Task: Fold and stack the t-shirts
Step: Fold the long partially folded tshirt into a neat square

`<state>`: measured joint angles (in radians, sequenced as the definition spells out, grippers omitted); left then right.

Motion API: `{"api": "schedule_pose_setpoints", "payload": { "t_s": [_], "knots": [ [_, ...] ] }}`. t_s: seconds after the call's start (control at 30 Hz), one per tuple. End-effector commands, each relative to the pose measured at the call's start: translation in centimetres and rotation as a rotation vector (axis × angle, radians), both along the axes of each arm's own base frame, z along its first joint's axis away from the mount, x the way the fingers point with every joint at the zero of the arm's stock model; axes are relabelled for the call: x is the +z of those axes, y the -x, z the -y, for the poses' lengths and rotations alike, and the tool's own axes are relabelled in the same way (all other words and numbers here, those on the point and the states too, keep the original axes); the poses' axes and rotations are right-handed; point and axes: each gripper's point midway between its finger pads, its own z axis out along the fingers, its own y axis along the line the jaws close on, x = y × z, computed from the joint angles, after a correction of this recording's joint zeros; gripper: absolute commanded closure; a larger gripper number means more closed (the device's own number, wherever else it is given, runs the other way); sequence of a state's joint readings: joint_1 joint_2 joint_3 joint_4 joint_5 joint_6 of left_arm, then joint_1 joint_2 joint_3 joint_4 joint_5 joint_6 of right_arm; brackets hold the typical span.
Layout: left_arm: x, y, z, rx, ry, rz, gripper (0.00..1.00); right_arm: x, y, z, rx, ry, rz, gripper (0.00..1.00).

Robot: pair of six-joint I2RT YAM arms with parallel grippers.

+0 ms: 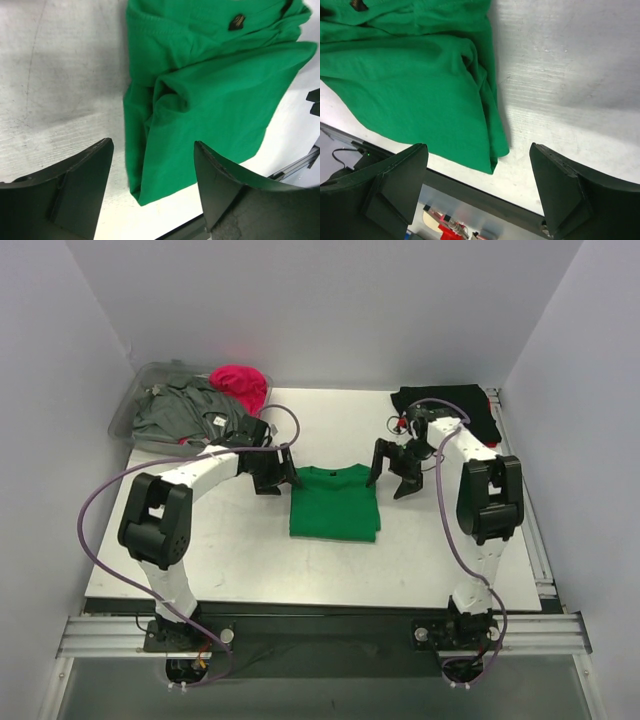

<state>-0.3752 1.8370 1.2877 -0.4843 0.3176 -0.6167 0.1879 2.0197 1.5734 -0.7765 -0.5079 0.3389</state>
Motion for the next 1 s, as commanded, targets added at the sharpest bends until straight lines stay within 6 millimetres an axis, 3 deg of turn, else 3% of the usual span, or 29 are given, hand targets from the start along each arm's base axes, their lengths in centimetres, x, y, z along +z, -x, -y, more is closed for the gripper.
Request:
{"api": "schedule_pose_setpoints", "payload": {
  "t_s": [0.0,0.3,0.53,0.77,0.97],
  "knots": [
    [1.5,-0.4,0.5,-0.033,0.022,0.09,0.25,0.8,0.6,-1.1,0.042,-0.118,0.051,0.14],
    [-1.7,0.2,0.7,-0.049,0.015,0.045,0.32,-1.7,1.3,-2.1,0.058,-0.221,0.031,0.15],
    [-2.4,-0.2,1.0,-0.041,0.03,0.04,0.37,-3.2,1.3,-2.3,0.056,-0.232,0.03,0.15],
    [-3.6,-0.3,1.6,-0.052,0.051,0.017,0.46,-4.7,2.1,-1.9,0.047,-0.214,0.016,0.16],
    [-4.9,0.2,1.1,-0.066,0.016,-0.014,0.6,-6.0,2.5,-2.1,0.026,-0.214,0.002,0.16]
  ]
}}
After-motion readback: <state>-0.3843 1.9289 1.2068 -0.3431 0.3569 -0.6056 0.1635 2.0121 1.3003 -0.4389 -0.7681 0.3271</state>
